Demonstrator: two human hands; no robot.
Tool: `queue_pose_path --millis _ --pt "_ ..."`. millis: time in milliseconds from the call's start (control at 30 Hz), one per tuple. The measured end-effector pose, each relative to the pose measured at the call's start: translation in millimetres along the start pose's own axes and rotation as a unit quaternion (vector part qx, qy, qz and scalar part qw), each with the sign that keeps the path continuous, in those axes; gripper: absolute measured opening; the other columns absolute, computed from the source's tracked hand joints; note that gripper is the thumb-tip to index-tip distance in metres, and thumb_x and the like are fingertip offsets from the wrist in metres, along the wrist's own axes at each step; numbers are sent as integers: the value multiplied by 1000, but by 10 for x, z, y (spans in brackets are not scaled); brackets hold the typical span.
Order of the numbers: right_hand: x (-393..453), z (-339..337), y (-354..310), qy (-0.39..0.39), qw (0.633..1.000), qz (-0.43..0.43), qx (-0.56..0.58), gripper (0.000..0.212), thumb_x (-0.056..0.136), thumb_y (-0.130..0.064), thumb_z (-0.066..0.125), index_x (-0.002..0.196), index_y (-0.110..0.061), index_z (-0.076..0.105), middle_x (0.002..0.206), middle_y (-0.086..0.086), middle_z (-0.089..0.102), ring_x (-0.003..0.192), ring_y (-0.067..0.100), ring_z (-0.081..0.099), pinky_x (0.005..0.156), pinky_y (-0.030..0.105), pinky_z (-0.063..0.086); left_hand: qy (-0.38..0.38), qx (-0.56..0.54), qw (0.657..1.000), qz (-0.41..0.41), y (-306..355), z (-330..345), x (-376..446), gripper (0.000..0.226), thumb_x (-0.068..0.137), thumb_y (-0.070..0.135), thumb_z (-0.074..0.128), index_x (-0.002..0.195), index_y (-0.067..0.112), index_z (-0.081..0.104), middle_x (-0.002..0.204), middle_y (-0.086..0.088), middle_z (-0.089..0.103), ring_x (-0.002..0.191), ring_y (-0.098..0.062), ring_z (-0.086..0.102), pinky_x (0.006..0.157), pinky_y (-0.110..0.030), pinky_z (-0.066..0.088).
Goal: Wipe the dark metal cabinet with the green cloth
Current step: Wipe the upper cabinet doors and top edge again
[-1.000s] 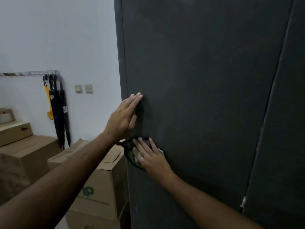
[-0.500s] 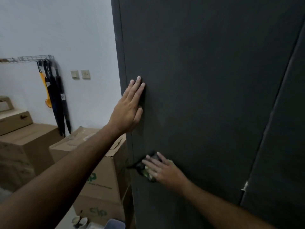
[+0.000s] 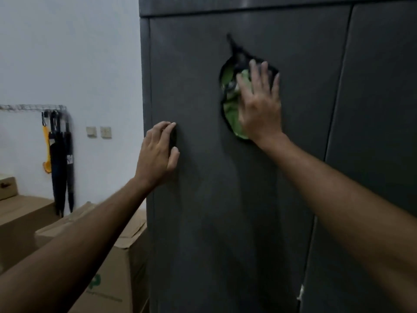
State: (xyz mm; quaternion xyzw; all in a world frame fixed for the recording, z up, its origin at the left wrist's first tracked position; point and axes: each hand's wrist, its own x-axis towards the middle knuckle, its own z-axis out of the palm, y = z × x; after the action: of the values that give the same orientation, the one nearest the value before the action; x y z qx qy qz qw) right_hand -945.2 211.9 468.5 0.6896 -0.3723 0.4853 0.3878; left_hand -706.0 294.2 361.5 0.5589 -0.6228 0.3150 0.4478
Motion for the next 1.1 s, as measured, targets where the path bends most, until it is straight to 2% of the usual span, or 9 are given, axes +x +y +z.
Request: queue_pose_path --millis 133,300,467,633,800,867,933,1000,1100 --pt "520 -26 -263 27 992 124 8 65 90 -26 42 153 -20 33 164 17 11 151 40 6 122 57 1 29 8 999 19 72 -30 284 58 88 22 52 143 4 46 148 -16 41 136 -31 38 116 -41 31" --pt "47 118 -257 -35 966 -255 6 43 98 -28 44 138 -18 57 157 15 35 147 35 28 120 55 21 60 57 994 76 -88 -55 461 51 90 29 48 134 5 54 143 -17 47 129 -34 44 109 -44 37" --pt "483 -31 336 58 998 -2 16 52 93 -17 46 144 -7 48 157 26 27 147 44 21 120 57 16 66 73 989 113 -280 -113 847 53 95 40 46 139 10 48 146 -13 41 133 -30 39 109 -45 38" --pt "1395 -71 -167 92 979 180 6 64 96 -36 38 154 -12 29 162 23 14 151 41 8 122 53 4 65 61 982 169 -418 -47 918 59 96 46 45 144 11 44 150 -10 39 137 -26 36 114 -39 30" --pt "1753 210 -1293 30 994 -98 -37 54 97 -37 38 150 -23 39 163 13 21 152 34 12 122 49 2 112 9 969 222 -609 -21 891 45 97 37 46 133 10 51 140 -13 46 129 -32 45 112 -35 31" --pt "1631 303 -1535 -39 955 -282 -82 49 100 -40 35 147 -27 43 163 8 23 151 31 16 123 48 7 139 -2 963 232 -697 -39 847 39 95 34 47 124 9 51 132 -14 47 119 -34 47 103 -39 36" --pt "1504 297 -1448 -79 923 -356 -127 50 102 -39 32 149 -26 40 163 8 22 152 29 17 123 46 8 139 -14 962 235 -759 -80 821 36 94 33 49 118 7 55 128 -14 49 114 -33 48 98 -41 38" --pt "1492 248 -1181 -40 957 -263 -114 53 101 -36 33 151 -21 39 163 11 22 152 30 17 123 46 7 118 -21 964 236 -810 -141 834 37 93 34 51 116 6 60 127 -14 54 116 -31 50 98 -41 42" --pt "1651 101 -813 47 994 52 -84 58 99 -33 33 154 -15 30 163 17 17 152 33 10 123 48 4 70 -23 967 245 -845 -199 879 41 92 38 51 120 10 62 130 -11 54 120 -27 51 100 -40 45"
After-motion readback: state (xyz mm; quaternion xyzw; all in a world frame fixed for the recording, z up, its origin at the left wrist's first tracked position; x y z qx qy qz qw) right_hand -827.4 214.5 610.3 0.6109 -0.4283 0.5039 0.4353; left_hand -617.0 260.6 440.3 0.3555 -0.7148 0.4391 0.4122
